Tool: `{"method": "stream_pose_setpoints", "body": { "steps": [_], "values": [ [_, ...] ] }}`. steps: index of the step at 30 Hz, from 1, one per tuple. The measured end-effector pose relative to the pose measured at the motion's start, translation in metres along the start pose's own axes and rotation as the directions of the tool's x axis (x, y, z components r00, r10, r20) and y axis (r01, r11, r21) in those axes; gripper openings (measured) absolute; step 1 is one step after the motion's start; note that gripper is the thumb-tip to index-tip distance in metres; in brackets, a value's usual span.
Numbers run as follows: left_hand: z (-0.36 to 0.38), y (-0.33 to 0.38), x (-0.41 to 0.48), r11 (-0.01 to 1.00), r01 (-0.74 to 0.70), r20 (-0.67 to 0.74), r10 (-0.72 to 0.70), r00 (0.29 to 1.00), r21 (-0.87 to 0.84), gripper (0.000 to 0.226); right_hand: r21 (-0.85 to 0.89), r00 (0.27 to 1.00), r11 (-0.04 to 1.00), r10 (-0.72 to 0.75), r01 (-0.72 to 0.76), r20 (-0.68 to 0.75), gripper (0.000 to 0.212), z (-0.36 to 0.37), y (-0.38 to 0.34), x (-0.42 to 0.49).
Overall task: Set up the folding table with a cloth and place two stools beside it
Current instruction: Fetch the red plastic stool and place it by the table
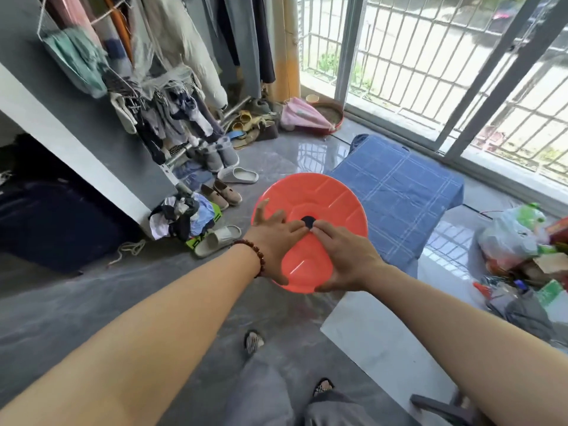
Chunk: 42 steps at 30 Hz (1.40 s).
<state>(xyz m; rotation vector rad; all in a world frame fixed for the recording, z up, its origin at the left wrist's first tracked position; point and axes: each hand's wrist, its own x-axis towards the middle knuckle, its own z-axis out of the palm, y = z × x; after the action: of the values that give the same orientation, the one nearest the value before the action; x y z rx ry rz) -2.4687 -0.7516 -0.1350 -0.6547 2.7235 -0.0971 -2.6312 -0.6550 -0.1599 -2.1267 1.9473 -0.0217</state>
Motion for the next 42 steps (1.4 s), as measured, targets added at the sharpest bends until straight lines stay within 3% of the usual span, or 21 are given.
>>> {"method": "stream_pose_setpoints", "body": {
  "steps": [17,28,42],
  "values": [
    [-0.007,-0.267,0.152,0.998,-0.049,0.037,0.051,0.998,-0.049,0.119,-0.024,0.999,0.999,0.030,-0.030,-0.017,0.122,-0.057,0.032,0.291],
    [-0.018,-0.372,0.256,0.995,-0.103,0.032,0.103,0.994,0.005,0.116,0.015,0.998,0.998,0.053,-0.053,-0.017,0.120,-0.079,0.083,0.420],
    [-0.039,-0.485,0.402,0.998,-0.023,0.075,0.028,0.997,-0.064,0.110,0.014,0.998,0.998,0.066,-0.066,0.008,0.127,-0.119,0.174,0.590]
  ]
}}
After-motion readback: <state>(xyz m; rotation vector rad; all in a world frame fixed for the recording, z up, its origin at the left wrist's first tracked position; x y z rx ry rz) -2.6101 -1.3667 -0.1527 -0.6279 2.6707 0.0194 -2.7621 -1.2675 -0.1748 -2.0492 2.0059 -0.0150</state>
